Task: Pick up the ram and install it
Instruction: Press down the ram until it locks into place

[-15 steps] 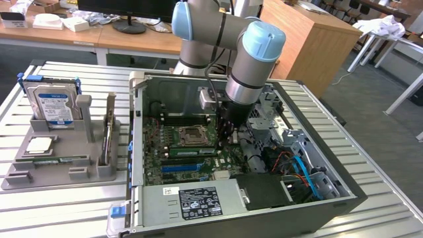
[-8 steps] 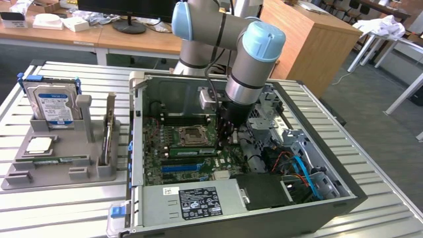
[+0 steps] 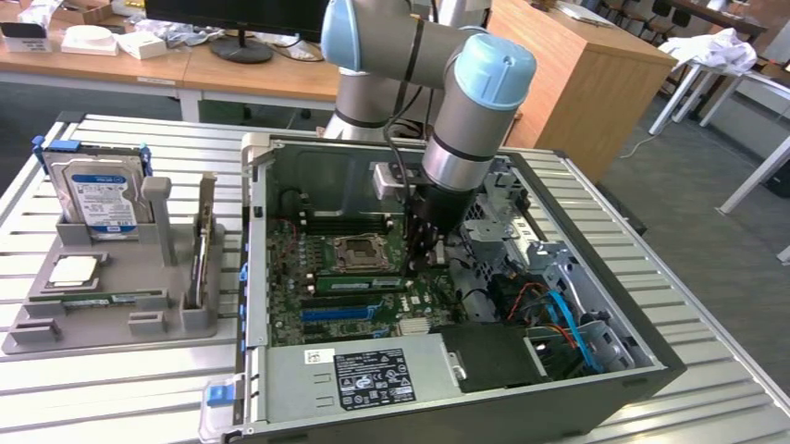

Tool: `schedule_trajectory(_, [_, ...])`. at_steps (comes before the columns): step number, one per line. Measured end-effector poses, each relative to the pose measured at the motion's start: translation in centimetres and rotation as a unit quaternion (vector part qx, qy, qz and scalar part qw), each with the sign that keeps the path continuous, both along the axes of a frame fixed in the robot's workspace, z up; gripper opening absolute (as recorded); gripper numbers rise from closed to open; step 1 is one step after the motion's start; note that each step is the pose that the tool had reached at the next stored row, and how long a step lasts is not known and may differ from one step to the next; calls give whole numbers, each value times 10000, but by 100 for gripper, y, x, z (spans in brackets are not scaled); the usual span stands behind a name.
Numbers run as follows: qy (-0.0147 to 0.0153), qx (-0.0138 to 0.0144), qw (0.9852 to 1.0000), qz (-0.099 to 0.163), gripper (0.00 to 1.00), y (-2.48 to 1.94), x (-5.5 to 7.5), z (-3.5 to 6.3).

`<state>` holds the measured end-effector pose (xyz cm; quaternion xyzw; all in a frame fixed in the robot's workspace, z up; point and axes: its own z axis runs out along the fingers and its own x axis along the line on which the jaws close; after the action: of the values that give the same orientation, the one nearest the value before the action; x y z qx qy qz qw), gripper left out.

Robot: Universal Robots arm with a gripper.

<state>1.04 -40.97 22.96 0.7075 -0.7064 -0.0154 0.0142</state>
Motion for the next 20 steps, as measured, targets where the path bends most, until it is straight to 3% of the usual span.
schedule_trajectory(9, [0,0,10000,0,10,0,0,149])
schedule_trajectory(15, [0,0,10000,0,10,0,-2,151])
schedule_trajectory(20, [0,0,10000,0,10,0,-85,151])
